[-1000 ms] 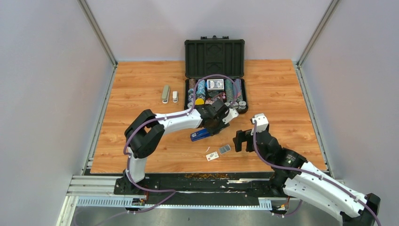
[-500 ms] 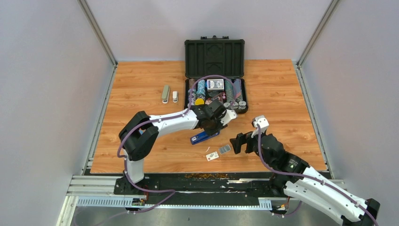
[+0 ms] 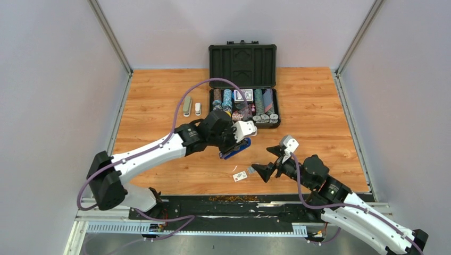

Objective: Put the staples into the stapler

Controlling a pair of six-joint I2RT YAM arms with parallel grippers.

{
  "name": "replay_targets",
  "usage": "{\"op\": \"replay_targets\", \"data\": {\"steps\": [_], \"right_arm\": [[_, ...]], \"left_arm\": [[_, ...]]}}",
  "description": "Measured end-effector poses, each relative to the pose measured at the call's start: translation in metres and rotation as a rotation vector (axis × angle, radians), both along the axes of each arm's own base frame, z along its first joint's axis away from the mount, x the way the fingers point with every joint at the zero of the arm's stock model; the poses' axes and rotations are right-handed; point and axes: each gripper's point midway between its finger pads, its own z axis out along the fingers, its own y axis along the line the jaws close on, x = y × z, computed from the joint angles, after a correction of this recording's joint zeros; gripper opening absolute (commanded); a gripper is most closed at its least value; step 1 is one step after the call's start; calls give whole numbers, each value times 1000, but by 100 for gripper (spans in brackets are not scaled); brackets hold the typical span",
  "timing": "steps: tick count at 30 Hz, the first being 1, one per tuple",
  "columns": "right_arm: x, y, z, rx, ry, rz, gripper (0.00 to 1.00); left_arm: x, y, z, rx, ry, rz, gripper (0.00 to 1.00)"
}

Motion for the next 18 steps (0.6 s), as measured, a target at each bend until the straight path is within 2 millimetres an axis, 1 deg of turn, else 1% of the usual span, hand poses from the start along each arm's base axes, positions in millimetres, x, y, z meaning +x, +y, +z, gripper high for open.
{"op": "replay_targets", "data": {"steps": [5, 10, 15, 18], "right_arm": [[-5, 9, 12, -28, -67, 82, 94], [-7, 19, 29, -44, -124, 147, 93], [-14, 27, 42, -55, -183, 229, 88], [-21, 33, 47, -61, -210, 289, 85]], "left_arm": [[-27, 1, 23, -122, -11, -106, 0], [-53, -3, 38, -220, -7, -223, 0], [-73, -7, 53, -291, -10, -326, 0], [-81, -10, 58, -316, -5, -371, 0]]}}
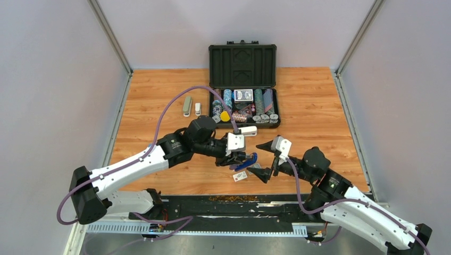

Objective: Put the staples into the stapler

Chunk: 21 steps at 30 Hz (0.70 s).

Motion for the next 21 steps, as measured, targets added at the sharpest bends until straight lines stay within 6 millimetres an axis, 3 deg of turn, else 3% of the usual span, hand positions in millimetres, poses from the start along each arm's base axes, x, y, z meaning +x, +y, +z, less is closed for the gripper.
{"op": "replay_targets", "data": {"steps": [10, 15, 21], "right_arm": [[-14, 21, -9, -63, 14, 161, 61], [-15, 25, -15, -84, 22, 187, 33], [-17, 23, -8, -63, 6, 184, 1]], "left_arm": [[-16, -4, 3, -19, 16, -77, 0], [-18, -3, 6, -28, 9, -82, 0], [-19, -1, 11, -62, -33, -81, 0]]}}
